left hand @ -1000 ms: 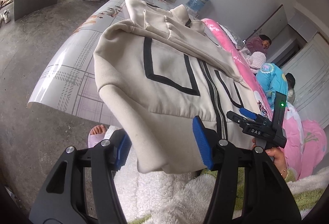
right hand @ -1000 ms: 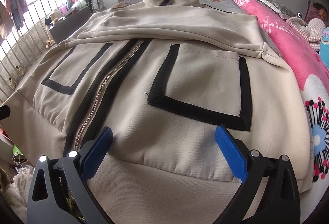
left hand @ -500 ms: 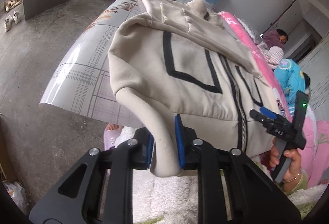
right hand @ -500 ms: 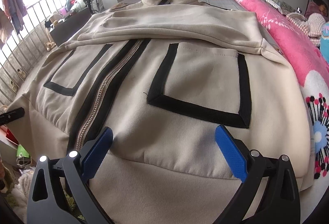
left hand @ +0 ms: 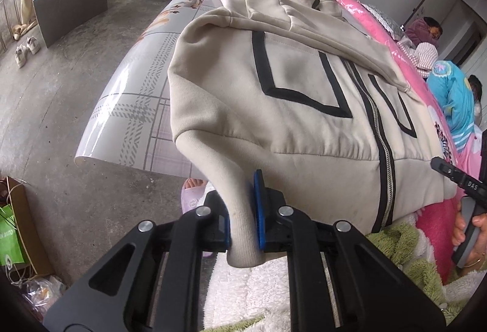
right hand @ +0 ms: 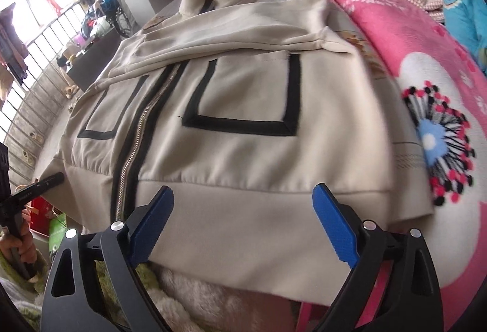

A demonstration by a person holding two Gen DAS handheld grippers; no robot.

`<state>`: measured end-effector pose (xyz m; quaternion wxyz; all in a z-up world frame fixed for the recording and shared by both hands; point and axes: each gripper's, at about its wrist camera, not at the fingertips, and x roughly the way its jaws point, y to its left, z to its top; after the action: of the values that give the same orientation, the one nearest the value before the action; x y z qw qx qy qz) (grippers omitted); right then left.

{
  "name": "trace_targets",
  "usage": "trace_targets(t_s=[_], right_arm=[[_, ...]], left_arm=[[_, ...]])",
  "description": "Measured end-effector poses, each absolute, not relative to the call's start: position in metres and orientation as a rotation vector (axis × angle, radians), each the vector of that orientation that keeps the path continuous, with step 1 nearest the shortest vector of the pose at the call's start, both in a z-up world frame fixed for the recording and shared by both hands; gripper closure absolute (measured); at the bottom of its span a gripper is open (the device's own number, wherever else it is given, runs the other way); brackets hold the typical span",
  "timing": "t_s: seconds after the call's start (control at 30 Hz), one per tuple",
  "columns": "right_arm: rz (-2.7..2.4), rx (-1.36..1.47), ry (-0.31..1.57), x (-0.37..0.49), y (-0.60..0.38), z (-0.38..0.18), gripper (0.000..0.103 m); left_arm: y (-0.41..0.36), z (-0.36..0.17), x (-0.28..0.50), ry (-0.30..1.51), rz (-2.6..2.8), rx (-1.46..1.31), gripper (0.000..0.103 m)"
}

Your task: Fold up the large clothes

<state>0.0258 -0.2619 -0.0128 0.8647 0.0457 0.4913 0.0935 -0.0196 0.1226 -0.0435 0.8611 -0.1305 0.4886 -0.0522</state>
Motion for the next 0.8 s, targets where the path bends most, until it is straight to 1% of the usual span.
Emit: trace_targets(t_s=[0.07,0.13,0.2,0.27,0.3,0.47,0.53,0.67,0.73,0.8], right_arm=[[0.171,0.086,1.033,0.019,-0.268,-0.010,0.014],[0.166,0.102,1.044,0.016,-0.276,-0.008,0.017],[0.141,0.111,1.052,0.012,-0.284,-0.007,0.018],[0.100,0.109,1.059,0.010,-0.293,-0.008,0.021],[0.081,0.110,1.070,0.008,-0.297,-0.008,0.024],[0.024,0.159,1.117,-0.006,-0.319,-0.013,0.029],[-0.003,0.171,1.138,-0.012,-0.325,-0.018,0.035],[-0.021,0.258,1.163,-0.018,-0.339,-0.028,0.041],[-0.023,0.294,1.184,-0.018,-0.343,-0.034,0.047],[-0.020,0.305,1.199,-0.017,-0.343,-0.040,0.050]], left_arm=[[0.120,-0.046,-0.019,1.042,-0.106,-0.252,0.092],[0.120,-0.047,-0.020,1.046,-0.104,-0.246,0.092],[0.122,-0.048,-0.022,1.039,-0.107,-0.257,0.092],[0.123,-0.048,-0.023,1.033,-0.109,-0.266,0.092],[0.123,-0.048,-0.024,1.030,-0.112,-0.265,0.092],[0.121,-0.046,-0.023,1.018,-0.129,-0.239,0.092],[0.120,-0.044,-0.025,1.009,-0.135,-0.223,0.092],[0.119,-0.045,-0.025,1.009,-0.136,-0.214,0.092],[0.119,-0.045,-0.025,1.006,-0.140,-0.216,0.092],[0.119,-0.046,-0.024,1.006,-0.143,-0.214,0.092]])
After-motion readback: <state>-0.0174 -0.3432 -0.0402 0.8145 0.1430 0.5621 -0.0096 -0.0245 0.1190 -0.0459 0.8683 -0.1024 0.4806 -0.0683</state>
